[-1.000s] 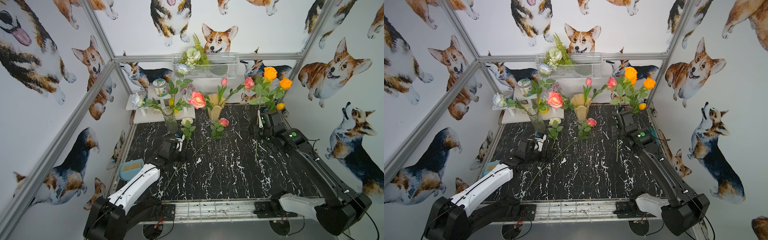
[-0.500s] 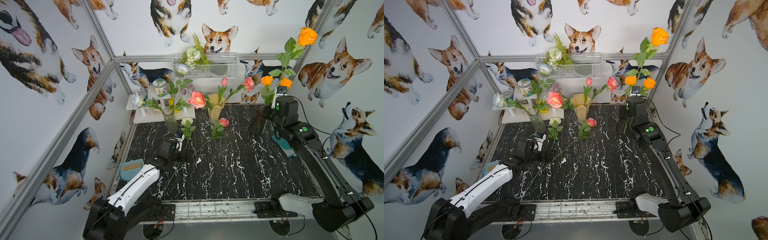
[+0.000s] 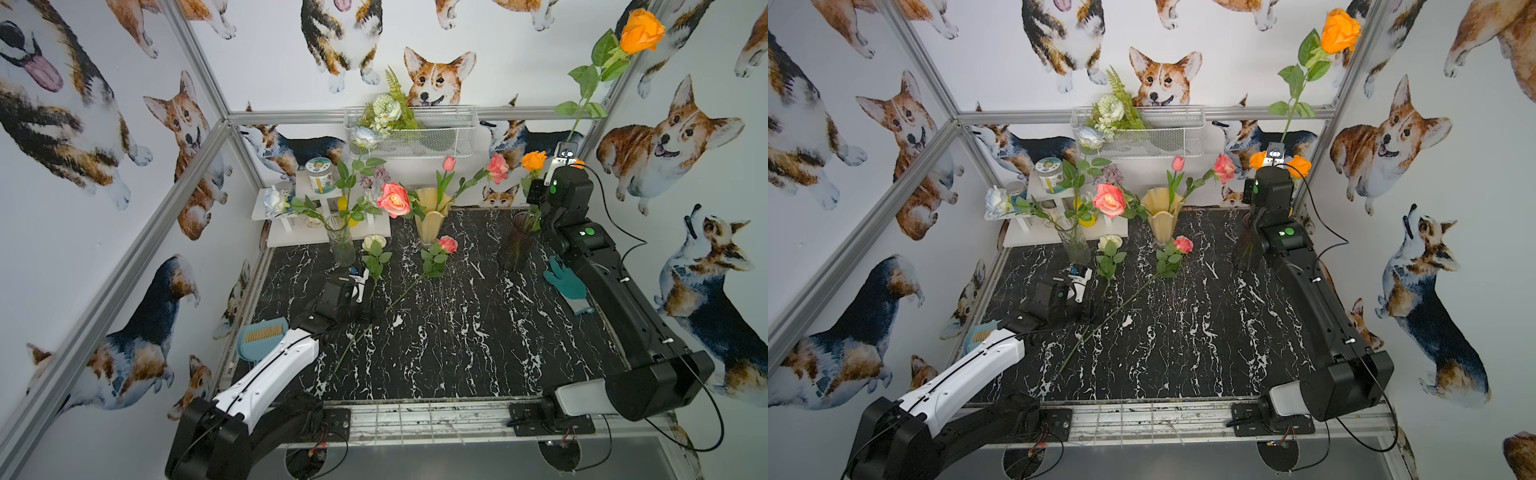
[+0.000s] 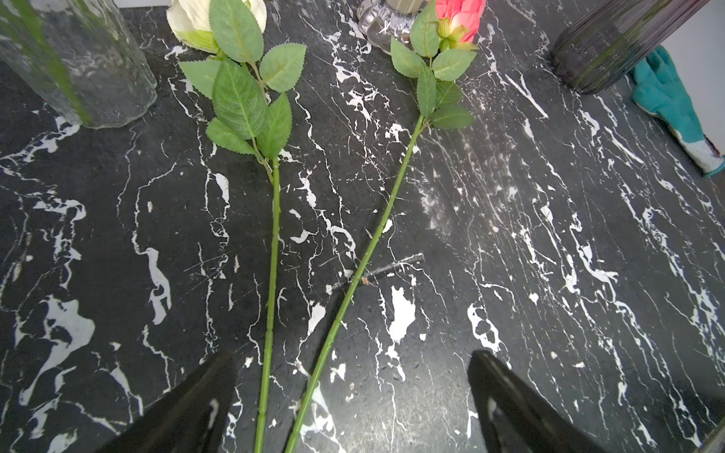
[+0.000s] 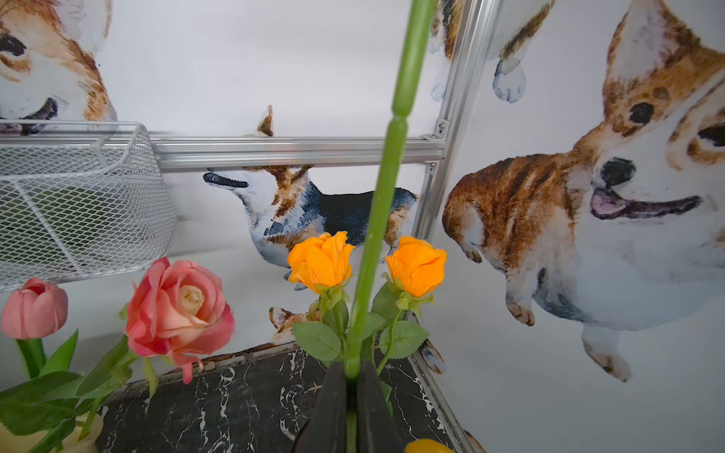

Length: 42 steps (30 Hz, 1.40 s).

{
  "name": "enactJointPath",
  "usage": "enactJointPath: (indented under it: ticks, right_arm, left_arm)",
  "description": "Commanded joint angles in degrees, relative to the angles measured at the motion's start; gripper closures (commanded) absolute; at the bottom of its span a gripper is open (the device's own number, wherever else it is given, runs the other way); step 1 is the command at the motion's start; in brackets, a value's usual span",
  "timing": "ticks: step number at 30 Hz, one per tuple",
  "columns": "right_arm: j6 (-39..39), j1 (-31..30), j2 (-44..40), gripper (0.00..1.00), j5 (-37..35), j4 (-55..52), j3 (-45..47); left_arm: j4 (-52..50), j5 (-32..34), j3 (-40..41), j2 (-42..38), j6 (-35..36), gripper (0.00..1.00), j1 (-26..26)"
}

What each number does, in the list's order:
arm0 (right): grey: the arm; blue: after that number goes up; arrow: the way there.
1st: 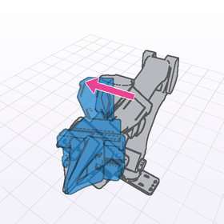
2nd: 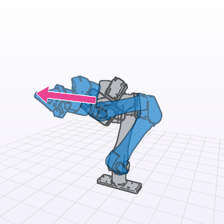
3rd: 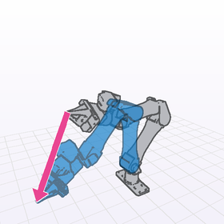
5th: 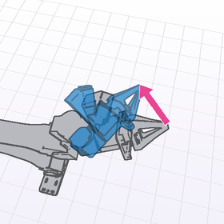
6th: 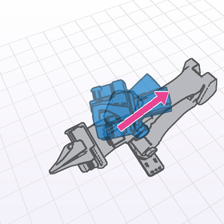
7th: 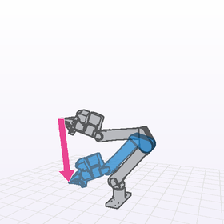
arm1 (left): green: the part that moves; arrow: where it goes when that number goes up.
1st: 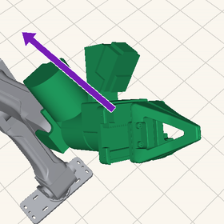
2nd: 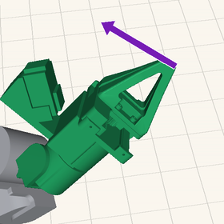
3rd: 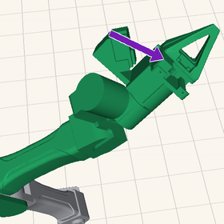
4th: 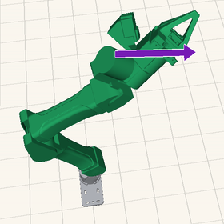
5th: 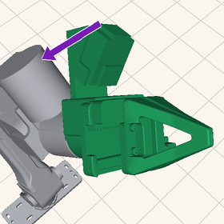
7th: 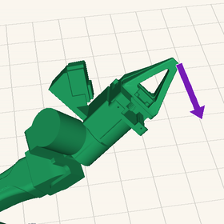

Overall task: Arrange the flowers in different vases according to their variety
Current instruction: Insert the flower into the vase.

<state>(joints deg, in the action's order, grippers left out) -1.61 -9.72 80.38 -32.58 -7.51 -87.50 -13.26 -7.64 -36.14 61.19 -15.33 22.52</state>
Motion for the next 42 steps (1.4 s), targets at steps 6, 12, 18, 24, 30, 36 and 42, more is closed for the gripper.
enactJointPath:
  ticks: [6,12,18,24,30,36,42]
  right_arm:
    - [-3.0,0.8,3.2,1.0,-1.6,12.6,3.7]
    - [-2.6,1.0,4.7,1.0,-1.0,16.7,8.2]
    - [-0.7,1.1,5.6,1.0,-0.3,17.3,11.1]
    - [0.9,1.1,5.4,1.0,0.7,15.9,13.1]
    - [1.7,1.1,4.0,0.51,0.7,14.6,14.7]
    - [2.2,1.1,2.7,0.35,1.0,13.1,15.3]
    - [3.2,1.0,1.2,0.31,1.8,11.0,16.1]
  left_arm:
    - [0.2,0.4,0.1,0.3,0.1,0.02,-0.2]
    - [0.2,0.6,0.1,0.3,0.1,0.02,-0.2]
    - [0.1,0.5,0.2,0.2,0.1,0.02,-0.2]
    - [0.2,0.5,0.2,0.5,0.1,0.02,-0.2]
    - [0.3,0.4,0.0,0.5,0.1,0.02,-0.2]
    - [0.3,0.3,0.1,0.4,0.1,0.02,-0.3]
    - [0.3,0.4,0.1,0.4,0.0,0.02,-0.3]
